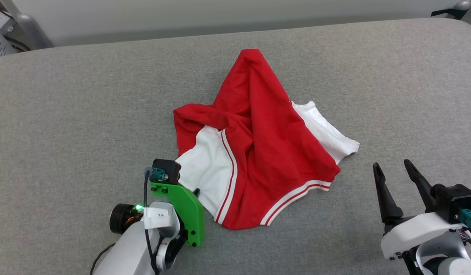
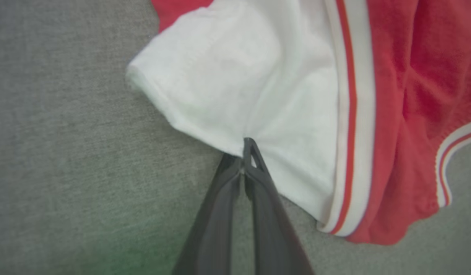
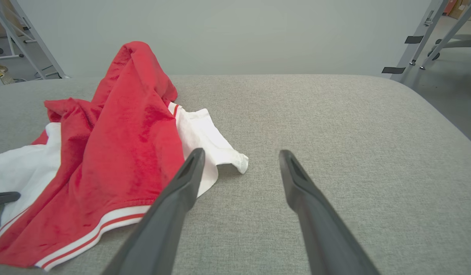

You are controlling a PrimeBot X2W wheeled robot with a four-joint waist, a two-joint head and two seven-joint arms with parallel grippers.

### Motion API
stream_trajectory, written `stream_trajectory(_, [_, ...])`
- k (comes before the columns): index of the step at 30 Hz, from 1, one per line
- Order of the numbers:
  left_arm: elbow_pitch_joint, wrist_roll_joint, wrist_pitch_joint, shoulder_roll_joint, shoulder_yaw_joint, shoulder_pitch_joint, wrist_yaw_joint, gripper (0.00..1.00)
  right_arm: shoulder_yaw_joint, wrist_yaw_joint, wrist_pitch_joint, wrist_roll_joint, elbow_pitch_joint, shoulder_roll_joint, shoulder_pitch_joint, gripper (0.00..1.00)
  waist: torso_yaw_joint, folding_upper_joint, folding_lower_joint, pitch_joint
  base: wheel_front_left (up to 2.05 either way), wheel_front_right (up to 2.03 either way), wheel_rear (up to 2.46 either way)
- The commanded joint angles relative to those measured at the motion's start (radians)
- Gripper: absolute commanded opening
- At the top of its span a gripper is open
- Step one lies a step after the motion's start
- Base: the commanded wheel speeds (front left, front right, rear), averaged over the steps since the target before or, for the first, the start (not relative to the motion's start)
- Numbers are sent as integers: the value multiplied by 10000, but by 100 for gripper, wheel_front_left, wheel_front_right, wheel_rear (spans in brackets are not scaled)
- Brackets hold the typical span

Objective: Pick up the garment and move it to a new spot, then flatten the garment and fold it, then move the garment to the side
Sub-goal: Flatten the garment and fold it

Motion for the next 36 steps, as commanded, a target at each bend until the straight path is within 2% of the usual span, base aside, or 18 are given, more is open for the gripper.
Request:
stream_trajectory(1, [346, -83, 89, -49, -196, 287, -81, 0, -62, -7, -22, -128, 28, -28, -181, 100, 132, 0, 0, -125, 0, 0, 0])
stream_trajectory(11, [-25, -87, -370, 72, -205, 783, 14, 0, -194, -7, 87, 0, 253, -172, 70, 100, 1038, 0, 0, -1038, 0, 0, 0])
stream_trajectory(13, [-294, -85, -500, 162, -99, 906, 141, 0, -276, -7, 132, 38, 310, -207, 148, 100, 1251, 0, 0, -1228, 0, 0, 0])
stream_trajectory(14, [-765, -87, -693, 385, 141, 1132, 380, 0, -405, -7, 237, 23, 392, -214, 289, 100, 1554, 0, 0, -1484, 0, 0, 0])
stream_trajectory(20, [-1560, -95, -1072, 929, 724, 1698, 887, 0, -613, -7, 685, -52, 578, -177, 563, 100, 1980, 0, 0, -1809, 0, 0, 0])
stream_trajectory(23, [-1710, -137, -1205, 1086, 844, 2017, 959, 0, -742, -7, 1011, -86, 722, -131, 670, 100, 2071, 0, 0, -1884, 0, 0, 0])
stream_trajectory(24, [-1583, -223, -1120, 1081, 660, 2349, 824, 0, -848, -7, 1376, -141, 878, -96, 774, 100, 2105, 0, 0, -1913, 0, 0, 0])
stream_trajectory(25, [-1254, -143, -1181, 1051, 444, 2478, 719, 35, -907, -7, 1675, -195, 920, -60, 840, 100, 2101, 0, 0, -1883, 0, 0, 0])
stream_trajectory(26, [-1135, -133, -1287, 1009, 418, 2469, 687, 100, -934, -7, 1760, -193, 909, -57, 839, 100, 2108, 0, 0, -1846, 0, 0, 0])
stream_trajectory(32, [-881, 83, -2403, 896, 545, 2058, 580, 100, -1108, -7, 2434, -251, 714, -453, 502, 100, 2324, 0, 0, -1558, 0, 0, 0])
stream_trajectory(36, [-1036, 382, -3499, 968, 631, 1647, 354, 100, -1152, -7, 3333, -133, 629, -881, -48, 100, 2616, 0, 0, -1307, 0, 0, 0])
